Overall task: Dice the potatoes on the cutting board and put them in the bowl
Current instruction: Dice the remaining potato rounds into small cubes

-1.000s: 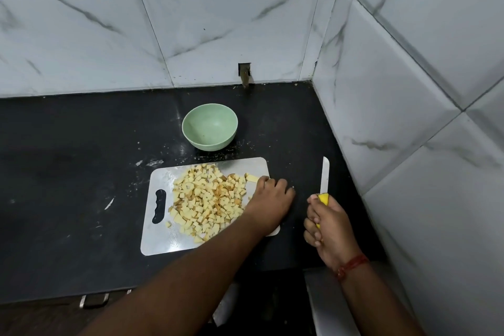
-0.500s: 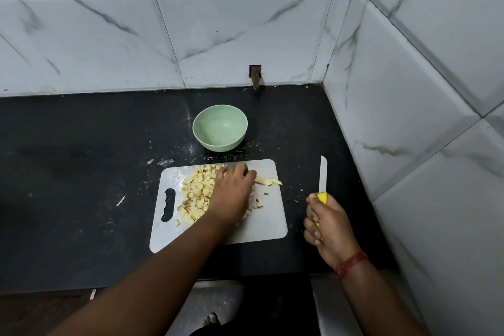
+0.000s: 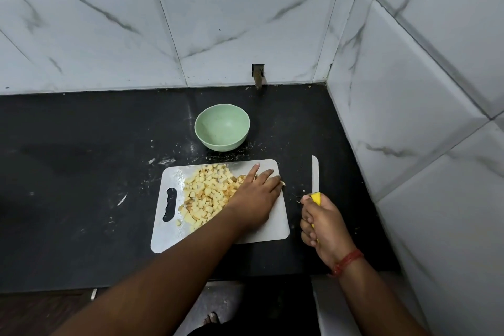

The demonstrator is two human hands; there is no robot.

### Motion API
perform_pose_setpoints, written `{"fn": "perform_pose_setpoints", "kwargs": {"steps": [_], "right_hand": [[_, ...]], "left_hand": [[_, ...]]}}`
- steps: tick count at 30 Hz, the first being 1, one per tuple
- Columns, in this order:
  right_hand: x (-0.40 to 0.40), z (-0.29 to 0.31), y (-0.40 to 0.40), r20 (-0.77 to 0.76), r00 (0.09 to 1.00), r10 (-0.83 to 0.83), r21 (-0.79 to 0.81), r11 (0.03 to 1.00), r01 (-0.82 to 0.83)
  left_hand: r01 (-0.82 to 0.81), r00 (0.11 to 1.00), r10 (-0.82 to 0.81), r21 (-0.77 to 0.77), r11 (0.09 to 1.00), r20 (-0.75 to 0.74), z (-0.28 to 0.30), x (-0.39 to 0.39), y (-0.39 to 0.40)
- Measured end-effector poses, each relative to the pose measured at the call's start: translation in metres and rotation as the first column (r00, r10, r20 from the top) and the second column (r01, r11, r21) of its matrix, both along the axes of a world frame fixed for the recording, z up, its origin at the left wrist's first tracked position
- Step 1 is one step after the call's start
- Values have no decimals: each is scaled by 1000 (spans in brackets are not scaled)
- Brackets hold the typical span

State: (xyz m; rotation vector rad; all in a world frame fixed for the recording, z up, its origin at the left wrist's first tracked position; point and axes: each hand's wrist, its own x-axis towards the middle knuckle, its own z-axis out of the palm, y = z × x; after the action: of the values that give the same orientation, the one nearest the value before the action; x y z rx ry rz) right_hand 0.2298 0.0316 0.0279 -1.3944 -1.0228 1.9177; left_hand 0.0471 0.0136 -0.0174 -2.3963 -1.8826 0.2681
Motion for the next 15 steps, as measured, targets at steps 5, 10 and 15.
{"fn": "perform_pose_setpoints", "kwargs": {"steps": [5,10,15], "right_hand": [[6,-3,0,15,1000,-9,5,1000,9],[7,-1,0,30,1000,-8,28,1000,7],[5,-5,-6,143,985,94,48,994,-102]], "left_hand": [[85,996,-85,15,996,-11,2,7,3],[124,992,-127,132,983,15,-14,8,-12],[81,992,-98,193,978,77,-24,3,-30]]}}
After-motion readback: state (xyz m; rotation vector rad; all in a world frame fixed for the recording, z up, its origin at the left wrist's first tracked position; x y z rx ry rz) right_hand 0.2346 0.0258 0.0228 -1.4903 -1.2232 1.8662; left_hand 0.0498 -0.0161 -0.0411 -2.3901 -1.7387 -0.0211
